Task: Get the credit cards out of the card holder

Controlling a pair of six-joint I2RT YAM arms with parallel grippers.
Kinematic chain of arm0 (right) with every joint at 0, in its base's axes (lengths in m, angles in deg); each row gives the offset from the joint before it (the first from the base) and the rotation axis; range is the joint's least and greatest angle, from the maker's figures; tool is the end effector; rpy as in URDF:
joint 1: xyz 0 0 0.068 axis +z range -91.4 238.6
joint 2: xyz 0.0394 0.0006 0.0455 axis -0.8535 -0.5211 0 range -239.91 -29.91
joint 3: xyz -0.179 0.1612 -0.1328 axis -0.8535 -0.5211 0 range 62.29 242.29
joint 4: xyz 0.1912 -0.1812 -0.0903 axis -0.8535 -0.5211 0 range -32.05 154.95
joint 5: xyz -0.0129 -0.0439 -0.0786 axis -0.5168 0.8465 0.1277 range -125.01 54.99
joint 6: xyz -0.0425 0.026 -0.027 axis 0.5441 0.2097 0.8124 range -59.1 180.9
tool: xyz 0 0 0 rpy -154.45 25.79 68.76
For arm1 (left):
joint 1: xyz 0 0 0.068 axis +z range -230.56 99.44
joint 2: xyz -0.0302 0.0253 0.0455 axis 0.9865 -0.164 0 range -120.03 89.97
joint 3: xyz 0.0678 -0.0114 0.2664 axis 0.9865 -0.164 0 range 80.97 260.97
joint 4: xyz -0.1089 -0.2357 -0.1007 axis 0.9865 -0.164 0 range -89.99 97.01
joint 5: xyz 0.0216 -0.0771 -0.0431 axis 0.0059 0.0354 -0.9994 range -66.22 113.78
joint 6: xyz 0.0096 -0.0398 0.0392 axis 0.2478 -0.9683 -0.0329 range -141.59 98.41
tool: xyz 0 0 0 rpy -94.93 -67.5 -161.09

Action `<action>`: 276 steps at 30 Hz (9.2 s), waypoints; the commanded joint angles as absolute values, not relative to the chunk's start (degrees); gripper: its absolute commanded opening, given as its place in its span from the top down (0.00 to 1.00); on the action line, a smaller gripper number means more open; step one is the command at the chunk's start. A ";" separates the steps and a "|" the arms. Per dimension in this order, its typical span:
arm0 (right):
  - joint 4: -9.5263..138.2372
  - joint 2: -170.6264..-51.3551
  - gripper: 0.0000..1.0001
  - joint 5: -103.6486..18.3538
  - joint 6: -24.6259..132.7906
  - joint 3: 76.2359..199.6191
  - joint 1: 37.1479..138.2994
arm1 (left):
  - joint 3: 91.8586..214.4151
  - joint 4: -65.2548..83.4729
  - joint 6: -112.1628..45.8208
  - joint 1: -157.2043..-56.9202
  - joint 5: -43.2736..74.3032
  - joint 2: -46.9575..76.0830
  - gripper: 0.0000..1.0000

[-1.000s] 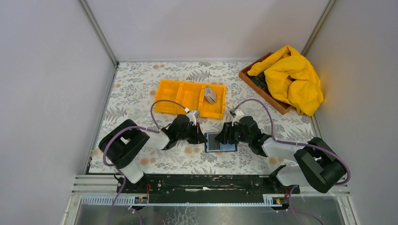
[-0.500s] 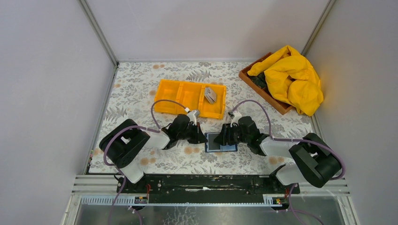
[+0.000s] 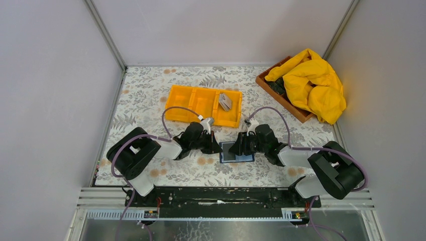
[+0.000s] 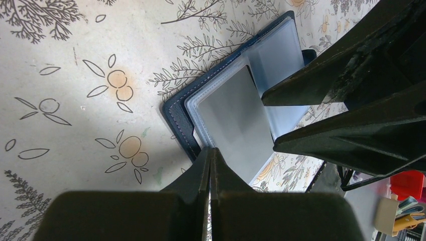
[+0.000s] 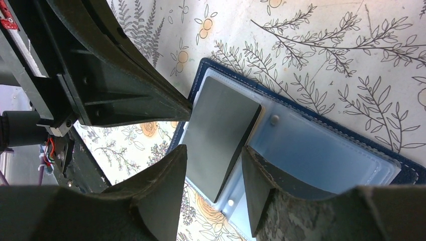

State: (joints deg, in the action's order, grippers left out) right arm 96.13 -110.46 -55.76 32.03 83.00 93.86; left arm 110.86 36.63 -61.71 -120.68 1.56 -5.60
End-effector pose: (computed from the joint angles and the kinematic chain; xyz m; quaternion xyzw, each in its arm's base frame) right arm 0.2023 0.1603 0.1256 -0.1389 0.8397 0.3976 0.3429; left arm 0.2185 -0.2037 0.0984 0.0874 0.8745 -0.4181 0.2297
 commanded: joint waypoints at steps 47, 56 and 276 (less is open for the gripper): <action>127.15 -120.31 0.49 -79.57 17.64 80.91 89.83 | 111.83 34.34 -60.53 -120.65 0.96 -7.61 1.00; 115.70 -121.75 0.50 -75.43 22.67 83.99 89.73 | 111.82 34.18 -60.44 -120.57 1.03 -7.33 1.00; 98.71 -87.96 0.57 -51.57 26.28 72.31 76.87 | 155.02 36.47 -40.56 -121.48 46.63 -26.36 1.00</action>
State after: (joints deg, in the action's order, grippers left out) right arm 98.21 -89.55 -53.53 24.89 71.59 76.97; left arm 152.19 35.91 -45.23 -120.75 42.10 -24.35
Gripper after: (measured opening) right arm 0.435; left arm 0.011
